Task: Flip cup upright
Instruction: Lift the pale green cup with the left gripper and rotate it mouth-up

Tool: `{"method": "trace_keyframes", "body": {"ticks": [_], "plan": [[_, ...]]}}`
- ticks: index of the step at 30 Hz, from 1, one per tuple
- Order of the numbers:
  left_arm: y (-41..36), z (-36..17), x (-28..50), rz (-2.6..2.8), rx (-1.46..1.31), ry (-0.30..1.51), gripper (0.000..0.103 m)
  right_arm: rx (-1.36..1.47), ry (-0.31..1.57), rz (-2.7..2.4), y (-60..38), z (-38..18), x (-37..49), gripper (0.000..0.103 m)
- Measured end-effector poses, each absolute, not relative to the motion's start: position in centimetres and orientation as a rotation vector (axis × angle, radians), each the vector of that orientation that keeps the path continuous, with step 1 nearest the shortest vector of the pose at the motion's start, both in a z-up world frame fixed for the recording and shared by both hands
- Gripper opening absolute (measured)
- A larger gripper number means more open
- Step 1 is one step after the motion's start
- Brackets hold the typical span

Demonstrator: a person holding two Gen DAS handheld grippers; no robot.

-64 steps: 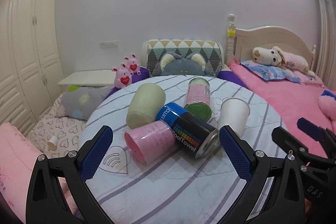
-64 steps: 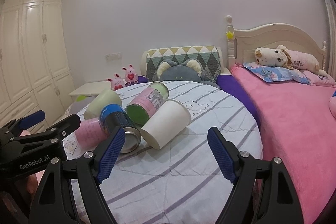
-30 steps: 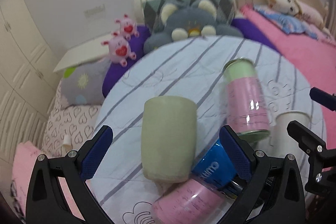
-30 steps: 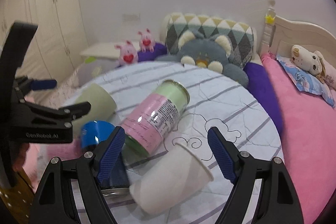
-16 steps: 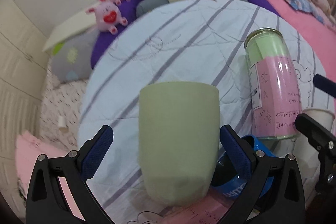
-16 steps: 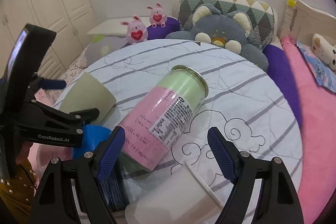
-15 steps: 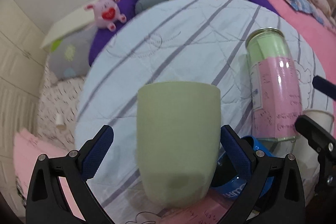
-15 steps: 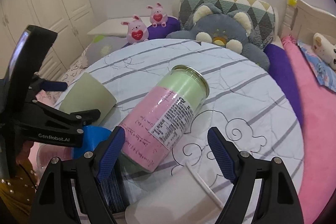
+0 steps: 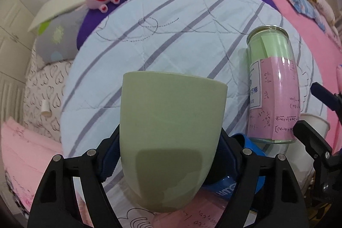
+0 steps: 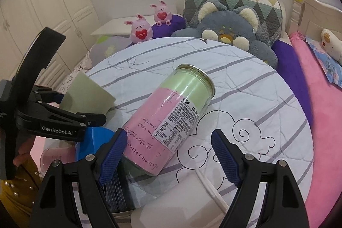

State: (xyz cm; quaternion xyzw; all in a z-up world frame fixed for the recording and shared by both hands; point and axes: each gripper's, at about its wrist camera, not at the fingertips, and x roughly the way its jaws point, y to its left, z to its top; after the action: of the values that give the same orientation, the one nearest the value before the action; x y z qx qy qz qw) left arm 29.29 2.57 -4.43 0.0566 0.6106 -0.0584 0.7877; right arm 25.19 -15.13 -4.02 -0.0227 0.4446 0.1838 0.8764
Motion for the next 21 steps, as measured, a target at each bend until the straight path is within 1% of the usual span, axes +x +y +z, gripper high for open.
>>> {"method": "trace_keyframes", "body": {"ticks": [8, 15, 21], "plan": [[3.5, -4.3, 29.8, -0.092, 0.118, 1.313, 0.08, -0.057, 0.92, 0.376, -15.2, -3.8, 25.0, 0.082], [3.7, -1.9, 29.1, -0.091, 0.119, 1.263, 0.08, -0.057, 0.92, 0.371, -15.3, -3.4, 24.8, 0.082], [3.3, 0.7, 27.4, -0.094, 0.146, 1.208, 0.08, -0.039, 0.895, 0.368, -16.0, -1.9, 23.6, 0.082]]}}
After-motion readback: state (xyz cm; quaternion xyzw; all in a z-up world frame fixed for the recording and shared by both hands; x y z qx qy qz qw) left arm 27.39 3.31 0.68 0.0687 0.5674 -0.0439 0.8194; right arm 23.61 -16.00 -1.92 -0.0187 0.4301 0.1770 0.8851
